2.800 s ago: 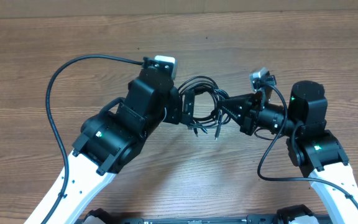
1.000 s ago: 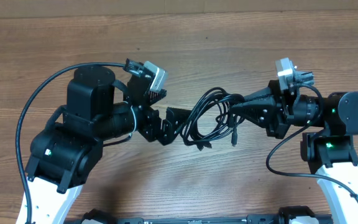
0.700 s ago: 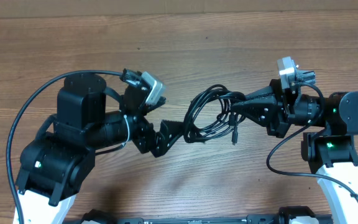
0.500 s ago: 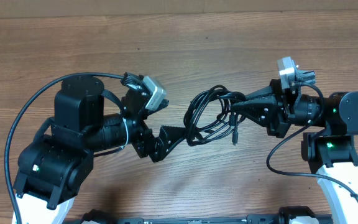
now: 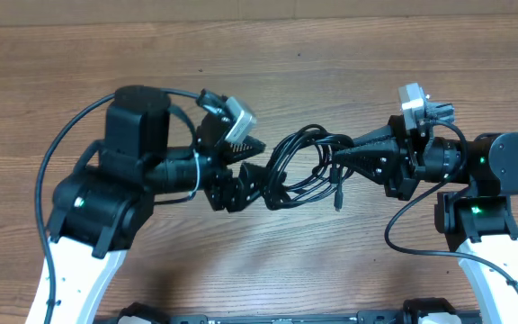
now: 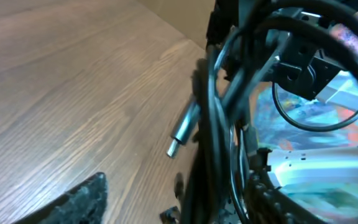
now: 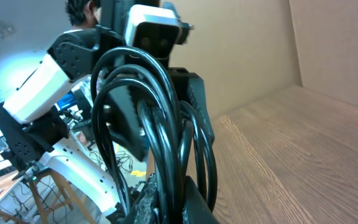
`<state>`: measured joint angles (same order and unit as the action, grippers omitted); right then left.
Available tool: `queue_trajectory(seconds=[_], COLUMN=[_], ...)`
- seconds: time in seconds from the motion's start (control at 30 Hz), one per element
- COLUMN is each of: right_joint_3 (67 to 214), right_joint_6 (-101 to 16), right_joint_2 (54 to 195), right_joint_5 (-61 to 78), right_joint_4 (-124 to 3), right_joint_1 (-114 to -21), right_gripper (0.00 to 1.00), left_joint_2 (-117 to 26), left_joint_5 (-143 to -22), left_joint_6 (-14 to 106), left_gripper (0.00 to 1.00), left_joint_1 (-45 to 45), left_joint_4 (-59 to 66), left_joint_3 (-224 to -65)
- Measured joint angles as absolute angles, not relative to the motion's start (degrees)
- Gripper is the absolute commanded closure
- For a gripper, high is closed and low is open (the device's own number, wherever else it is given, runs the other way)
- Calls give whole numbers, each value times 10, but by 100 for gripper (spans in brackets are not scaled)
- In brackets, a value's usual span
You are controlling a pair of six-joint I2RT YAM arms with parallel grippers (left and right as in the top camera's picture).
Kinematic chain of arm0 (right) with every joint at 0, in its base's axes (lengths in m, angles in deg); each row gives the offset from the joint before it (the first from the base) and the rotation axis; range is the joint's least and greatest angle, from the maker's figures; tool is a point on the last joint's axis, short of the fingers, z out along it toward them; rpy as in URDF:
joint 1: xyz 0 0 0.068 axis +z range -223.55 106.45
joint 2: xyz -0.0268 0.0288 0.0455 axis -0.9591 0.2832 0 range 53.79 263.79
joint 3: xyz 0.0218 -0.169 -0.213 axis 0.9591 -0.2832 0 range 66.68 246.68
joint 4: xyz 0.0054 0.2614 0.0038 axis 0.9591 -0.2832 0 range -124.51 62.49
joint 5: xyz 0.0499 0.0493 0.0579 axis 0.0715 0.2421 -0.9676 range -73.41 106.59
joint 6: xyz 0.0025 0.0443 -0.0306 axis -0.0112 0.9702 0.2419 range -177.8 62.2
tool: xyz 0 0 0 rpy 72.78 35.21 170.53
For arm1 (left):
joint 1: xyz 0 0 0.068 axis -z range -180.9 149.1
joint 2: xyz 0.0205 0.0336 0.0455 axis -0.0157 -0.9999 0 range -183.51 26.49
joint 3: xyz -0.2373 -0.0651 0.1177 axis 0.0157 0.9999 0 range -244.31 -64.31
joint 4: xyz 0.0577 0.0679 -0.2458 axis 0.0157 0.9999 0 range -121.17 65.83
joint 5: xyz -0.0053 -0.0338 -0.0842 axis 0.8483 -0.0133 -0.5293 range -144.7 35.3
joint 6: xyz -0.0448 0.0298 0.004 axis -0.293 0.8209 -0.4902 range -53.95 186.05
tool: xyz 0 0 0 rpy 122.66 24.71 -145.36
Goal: Untangle cables
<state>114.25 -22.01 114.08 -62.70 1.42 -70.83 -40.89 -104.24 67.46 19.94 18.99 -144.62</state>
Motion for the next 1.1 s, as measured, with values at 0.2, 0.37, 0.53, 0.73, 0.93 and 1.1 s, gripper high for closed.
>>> queue_trajectory(seconds=[0.2, 0.37, 0.53, 0.73, 0.93, 1.1], right_joint_3=[1143, 1143, 1143, 1143, 1143, 1144], right_joint_6=[-216, -218, -216, -218, -217, -216], right_joint_2=[1141, 1141, 1141, 1141, 1148, 1174], right_joint_5=[-627, -627, -627, -627, -626, -625], right_joint_4=[13, -6, -20, -42, -59, -61], right_joint_1=[-708, -708, -708, -708, -708, -708], right_gripper=[75, 63, 54, 48, 89, 85], left_joint_2=[-423, -425, -426, -426, -426, -426], left_joint_5=[-1058, -1057, -1057, -1035, -1011, -1013], left_joint_6=[677, 677, 677, 677, 666, 662], left_gripper=[96, 96, 96, 96, 96, 96], left_joint_1=[200, 199, 199, 194, 153, 130], left_joint_4=[186, 169, 163, 164, 186, 197], left_joint_3=[-1446, -1446, -1446, -1446, -1446, -1446])
